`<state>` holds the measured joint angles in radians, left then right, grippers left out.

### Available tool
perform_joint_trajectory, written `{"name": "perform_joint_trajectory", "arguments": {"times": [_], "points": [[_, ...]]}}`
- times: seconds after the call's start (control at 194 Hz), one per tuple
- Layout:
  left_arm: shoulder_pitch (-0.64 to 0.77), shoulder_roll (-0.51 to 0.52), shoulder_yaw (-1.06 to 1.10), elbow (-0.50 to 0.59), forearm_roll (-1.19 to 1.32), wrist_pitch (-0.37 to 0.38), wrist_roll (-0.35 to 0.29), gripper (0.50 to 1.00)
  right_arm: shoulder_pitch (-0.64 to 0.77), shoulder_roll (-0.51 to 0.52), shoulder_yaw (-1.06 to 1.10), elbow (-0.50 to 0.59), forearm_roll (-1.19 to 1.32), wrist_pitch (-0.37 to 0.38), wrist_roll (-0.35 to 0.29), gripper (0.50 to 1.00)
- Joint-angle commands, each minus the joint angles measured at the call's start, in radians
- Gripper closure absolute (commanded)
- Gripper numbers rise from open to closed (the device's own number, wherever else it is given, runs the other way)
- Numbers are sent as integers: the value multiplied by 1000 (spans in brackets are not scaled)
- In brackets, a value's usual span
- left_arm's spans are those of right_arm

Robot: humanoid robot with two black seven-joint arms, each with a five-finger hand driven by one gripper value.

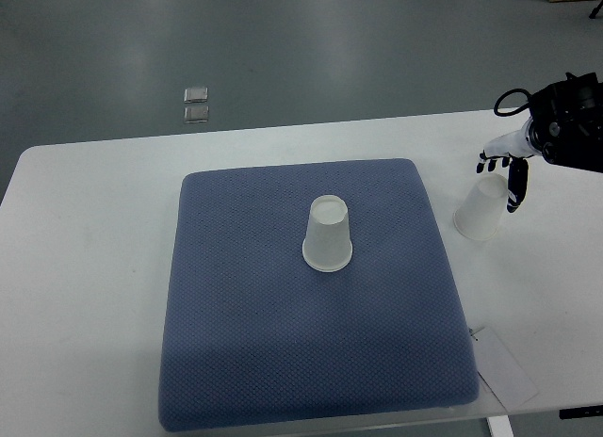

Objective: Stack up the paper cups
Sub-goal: 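Close the right hand fingers around the white paper cup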

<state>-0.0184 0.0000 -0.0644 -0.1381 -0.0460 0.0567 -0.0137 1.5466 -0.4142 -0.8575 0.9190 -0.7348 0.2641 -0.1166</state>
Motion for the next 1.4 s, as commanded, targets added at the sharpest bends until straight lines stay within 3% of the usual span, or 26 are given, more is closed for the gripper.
{"name": "perform_joint_trajectory", "arguments": {"times": [0.0, 0.551, 0.814, 1.123, 1.314, 1.396], "points": [[0, 0, 0, 0, 0, 0, 0, 500, -11, 0, 1, -5, 0, -11, 0, 595], [0, 0, 0, 0, 0, 0, 0, 500, -45, 17, 14, -26, 8, -40, 0, 603], [0, 0, 0, 0, 0, 0, 0, 500, -53, 20, 14, -34, 8, -43, 0, 636], [0, 0, 0, 0, 0, 0, 0, 500, -63, 23, 14, -37, 8, -57, 0, 711], [0, 0, 0, 0, 0, 0, 0, 500, -69, 23, 14, -42, 8, -71, 0, 850], [0, 0, 0, 0, 0, 0, 0, 500, -69, 21, 14, -42, 8, -69, 0, 867]]}}
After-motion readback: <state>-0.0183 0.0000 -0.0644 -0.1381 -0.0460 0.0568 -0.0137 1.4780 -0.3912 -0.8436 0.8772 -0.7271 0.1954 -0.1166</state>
